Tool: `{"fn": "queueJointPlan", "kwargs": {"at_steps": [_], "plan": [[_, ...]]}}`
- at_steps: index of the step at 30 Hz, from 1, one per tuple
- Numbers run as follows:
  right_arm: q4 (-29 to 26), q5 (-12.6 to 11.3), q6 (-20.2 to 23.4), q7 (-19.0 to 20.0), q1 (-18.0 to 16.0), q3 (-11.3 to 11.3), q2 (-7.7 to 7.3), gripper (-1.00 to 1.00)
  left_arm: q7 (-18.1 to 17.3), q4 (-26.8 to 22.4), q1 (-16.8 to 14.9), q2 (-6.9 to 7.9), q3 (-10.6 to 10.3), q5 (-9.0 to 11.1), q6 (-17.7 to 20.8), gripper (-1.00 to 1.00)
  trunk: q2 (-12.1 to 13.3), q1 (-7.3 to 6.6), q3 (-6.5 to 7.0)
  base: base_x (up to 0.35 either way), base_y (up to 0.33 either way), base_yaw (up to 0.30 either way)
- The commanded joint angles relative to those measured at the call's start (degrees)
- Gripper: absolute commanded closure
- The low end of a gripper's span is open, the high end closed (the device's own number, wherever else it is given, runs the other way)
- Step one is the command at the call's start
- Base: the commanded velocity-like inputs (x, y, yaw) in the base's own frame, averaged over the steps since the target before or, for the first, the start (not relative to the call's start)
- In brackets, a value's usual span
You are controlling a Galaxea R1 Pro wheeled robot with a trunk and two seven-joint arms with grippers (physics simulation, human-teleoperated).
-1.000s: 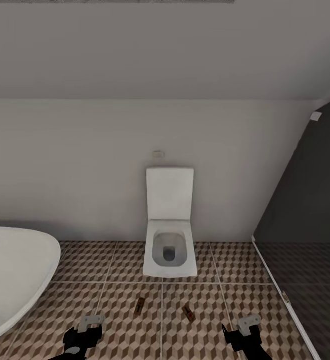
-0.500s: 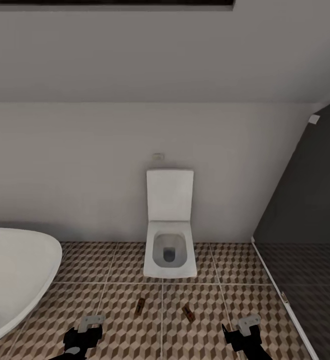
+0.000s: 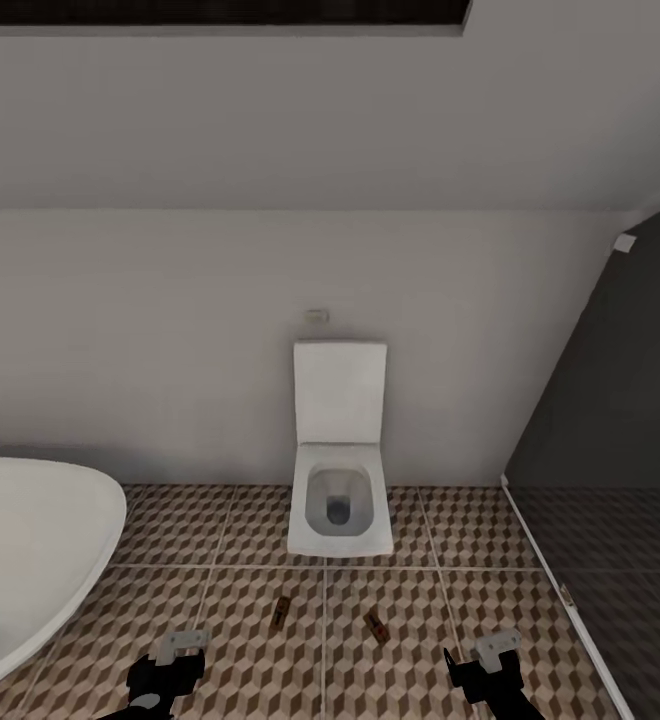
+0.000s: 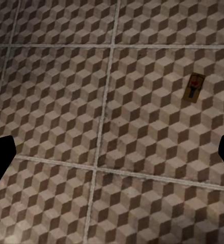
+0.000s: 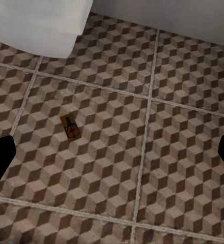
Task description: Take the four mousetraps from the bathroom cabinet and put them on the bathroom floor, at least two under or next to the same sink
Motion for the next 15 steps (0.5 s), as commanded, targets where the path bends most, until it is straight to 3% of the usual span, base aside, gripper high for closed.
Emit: {"fn": "queueJointPlan", "kwargs": {"at_steps": [1,15], "plan": [[0.05,0.02,-0.16,0.02,-0.04,0.13,-0.02,-1.0,-0.01,0.24,-0.1,-0.03,-0.5,0.56,-0.39,-1.0,0.35,-0.21,0.11,0.0,0.0,0.0],[0.05,0.02,-0.12,0.02,-0.08,0.13,-0.02,-1.0,-0.01,0.24,-0.09,-0.03,-0.5,0.57,-0.39,-1.0,5.97,-3.29,2.63,0.0,0.0,0.0]]}}
